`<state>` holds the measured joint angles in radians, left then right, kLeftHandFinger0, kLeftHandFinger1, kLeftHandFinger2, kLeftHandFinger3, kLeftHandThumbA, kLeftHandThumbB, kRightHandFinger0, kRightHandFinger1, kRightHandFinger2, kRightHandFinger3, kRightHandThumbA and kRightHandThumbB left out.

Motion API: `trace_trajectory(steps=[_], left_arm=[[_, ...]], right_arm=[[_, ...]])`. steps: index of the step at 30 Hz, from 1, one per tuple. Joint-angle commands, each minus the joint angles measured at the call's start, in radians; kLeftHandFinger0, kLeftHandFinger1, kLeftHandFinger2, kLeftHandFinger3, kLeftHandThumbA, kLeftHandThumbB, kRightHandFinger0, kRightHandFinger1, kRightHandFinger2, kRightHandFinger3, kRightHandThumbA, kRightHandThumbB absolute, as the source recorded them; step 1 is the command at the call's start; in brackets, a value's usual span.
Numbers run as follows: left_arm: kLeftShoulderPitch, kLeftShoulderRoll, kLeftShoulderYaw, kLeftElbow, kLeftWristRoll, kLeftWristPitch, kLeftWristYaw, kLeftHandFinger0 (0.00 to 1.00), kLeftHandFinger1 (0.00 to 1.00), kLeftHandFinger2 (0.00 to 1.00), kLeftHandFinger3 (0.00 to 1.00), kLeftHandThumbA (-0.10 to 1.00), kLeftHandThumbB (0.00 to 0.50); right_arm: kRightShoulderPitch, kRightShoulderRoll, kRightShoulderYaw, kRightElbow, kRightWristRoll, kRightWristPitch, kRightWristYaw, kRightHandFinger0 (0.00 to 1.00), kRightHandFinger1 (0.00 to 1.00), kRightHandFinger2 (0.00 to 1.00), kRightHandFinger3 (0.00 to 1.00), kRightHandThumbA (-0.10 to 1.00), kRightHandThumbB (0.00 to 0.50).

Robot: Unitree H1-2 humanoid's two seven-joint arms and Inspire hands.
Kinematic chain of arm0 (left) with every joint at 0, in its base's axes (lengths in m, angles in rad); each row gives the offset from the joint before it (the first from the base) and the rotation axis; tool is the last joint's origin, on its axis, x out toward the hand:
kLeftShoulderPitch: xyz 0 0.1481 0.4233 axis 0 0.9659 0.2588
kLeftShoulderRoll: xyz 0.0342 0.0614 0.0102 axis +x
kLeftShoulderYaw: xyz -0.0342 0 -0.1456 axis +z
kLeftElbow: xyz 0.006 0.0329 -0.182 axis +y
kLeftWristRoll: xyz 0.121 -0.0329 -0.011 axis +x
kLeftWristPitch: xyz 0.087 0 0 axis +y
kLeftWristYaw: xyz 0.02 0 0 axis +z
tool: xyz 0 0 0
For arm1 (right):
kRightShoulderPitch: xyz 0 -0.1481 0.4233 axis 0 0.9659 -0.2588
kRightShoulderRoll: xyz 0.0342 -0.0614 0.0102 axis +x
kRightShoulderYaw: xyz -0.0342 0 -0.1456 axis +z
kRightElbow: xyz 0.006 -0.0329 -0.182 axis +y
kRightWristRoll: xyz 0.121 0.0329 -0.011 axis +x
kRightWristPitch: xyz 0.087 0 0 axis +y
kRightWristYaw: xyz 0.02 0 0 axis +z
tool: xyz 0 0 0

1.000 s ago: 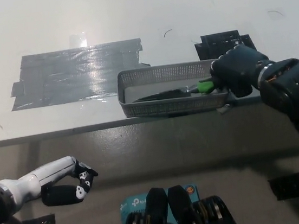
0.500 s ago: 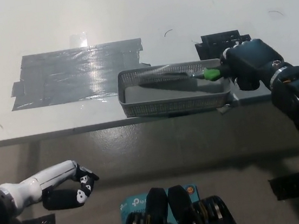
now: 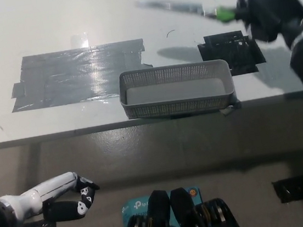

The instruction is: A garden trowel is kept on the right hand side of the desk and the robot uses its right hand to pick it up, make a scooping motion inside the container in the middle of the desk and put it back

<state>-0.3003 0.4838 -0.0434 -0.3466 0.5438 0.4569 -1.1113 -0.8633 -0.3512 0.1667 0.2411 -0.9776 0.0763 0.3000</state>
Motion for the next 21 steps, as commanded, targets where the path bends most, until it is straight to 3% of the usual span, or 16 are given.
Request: trace_trajectory(steps=[1, 4, 5, 6, 8, 10, 11, 12, 14, 15, 16, 18, 20, 21], left_arm=[[-0.004, 0.016, 0.010, -0.015, -0.012, 0.013, 0.031, 1.00, 0.83, 0.87, 1.00, 1.00, 0.484], [0.000, 0.015, 0.014, -0.016, -0.017, 0.013, 0.031, 1.00, 0.83, 0.87, 1.00, 1.00, 0.469], [0.003, 0.011, 0.020, -0.021, -0.017, 0.013, 0.028, 1.00, 0.84, 0.87, 1.00, 1.00, 0.470], [0.008, 0.006, 0.028, -0.023, -0.008, 0.013, 0.025, 1.00, 0.84, 0.89, 1.00, 1.00, 0.489], [0.009, 0.004, 0.030, -0.021, -0.010, 0.013, 0.028, 1.00, 0.84, 0.88, 1.00, 1.00, 0.497], [0.015, 0.002, 0.036, -0.022, -0.018, 0.013, 0.032, 1.00, 0.85, 0.88, 1.00, 1.00, 0.498], [0.018, -0.001, 0.039, -0.023, -0.016, 0.013, 0.031, 1.00, 0.85, 0.88, 1.00, 1.00, 0.495], [0.023, -0.002, 0.042, -0.025, -0.017, 0.013, 0.031, 1.00, 0.85, 0.88, 1.00, 1.00, 0.494], [0.031, -0.003, 0.046, -0.038, -0.012, 0.013, 0.030, 1.00, 0.85, 0.88, 1.00, 1.00, 0.479], [0.033, -0.003, 0.048, -0.041, -0.010, 0.013, 0.030, 1.00, 0.86, 0.89, 1.00, 1.00, 0.481], [0.035, -0.002, 0.049, -0.040, -0.012, 0.013, 0.032, 1.00, 0.86, 0.89, 1.00, 1.00, 0.484], [0.037, 0.001, 0.051, -0.040, -0.018, 0.013, 0.037, 1.00, 0.85, 0.88, 1.00, 1.00, 0.490], [0.039, 0.010, 0.043, -0.042, -0.030, 0.013, 0.049, 1.00, 0.83, 0.87, 1.00, 1.00, 0.478], [0.039, 0.010, 0.046, -0.044, -0.034, 0.013, 0.050, 1.00, 0.81, 0.87, 1.00, 1.00, 0.458]], right_arm=[[-0.100, -0.047, -0.033, -0.025, 0.061, -0.024, -0.087, 0.00, 0.22, 0.60, 0.46, -0.10, 0.170], [-0.122, -0.078, -0.037, 0.032, 0.067, -0.053, -0.131, 0.00, 0.21, 0.58, 0.46, -0.10, 0.165], [-0.126, -0.095, -0.038, 0.067, 0.065, -0.049, -0.135, 0.00, 0.17, 0.54, 0.46, -0.10, 0.126], [-0.128, -0.108, -0.035, 0.097, 0.066, -0.036, -0.122, 0.00, 0.12, 0.49, 0.39, -0.10, 0.078], [-0.127, -0.123, -0.022, 0.135, 0.060, -0.042, -0.136, 0.00, 0.12, 0.49, 0.40, -0.10, 0.030], [-0.114, -0.147, 0.004, 0.233, 0.043, -0.080, -0.205, 0.00, 0.09, 0.43, 0.33, -0.10, 0.051], [-0.110, -0.152, 0.014, 0.277, 0.037, -0.085, -0.230, 0.04, 0.20, 0.57, 0.49, -0.10, 0.022], [-0.107, -0.154, 0.022, 0.291, 0.033, -0.074, -0.233, 0.00, 0.09, 0.41, 0.49, -0.10, 0.016], [-0.112, -0.166, 0.071, 0.399, -0.008, -0.030, -0.229, 0.00, 0.00, 0.18, 0.36, -0.10, 0.000], [-0.111, -0.167, 0.085, 0.432, -0.012, -0.011, -0.231, 0.00, 0.00, 0.15, 0.36, -0.10, 0.000], [-0.109, -0.168, 0.092, 0.455, -0.003, -0.005, -0.233, 0.00, 0.00, 0.12, 0.26, -0.10, 0.000], [-0.104, -0.172, 0.101, 0.471, 0.016, -0.003, -0.234, 0.00, 0.02, 0.16, 0.14, -0.10, 0.000], [-0.102, -0.167, 0.115, 0.492, 0.015, 0.028, -0.220, 0.00, 0.07, 0.25, 0.35, -0.10, 0.000], [-0.103, -0.160, 0.122, 0.508, 0.017, 0.028, -0.226, 0.00, 0.05, 0.25, 0.26, -0.10, 0.000]])
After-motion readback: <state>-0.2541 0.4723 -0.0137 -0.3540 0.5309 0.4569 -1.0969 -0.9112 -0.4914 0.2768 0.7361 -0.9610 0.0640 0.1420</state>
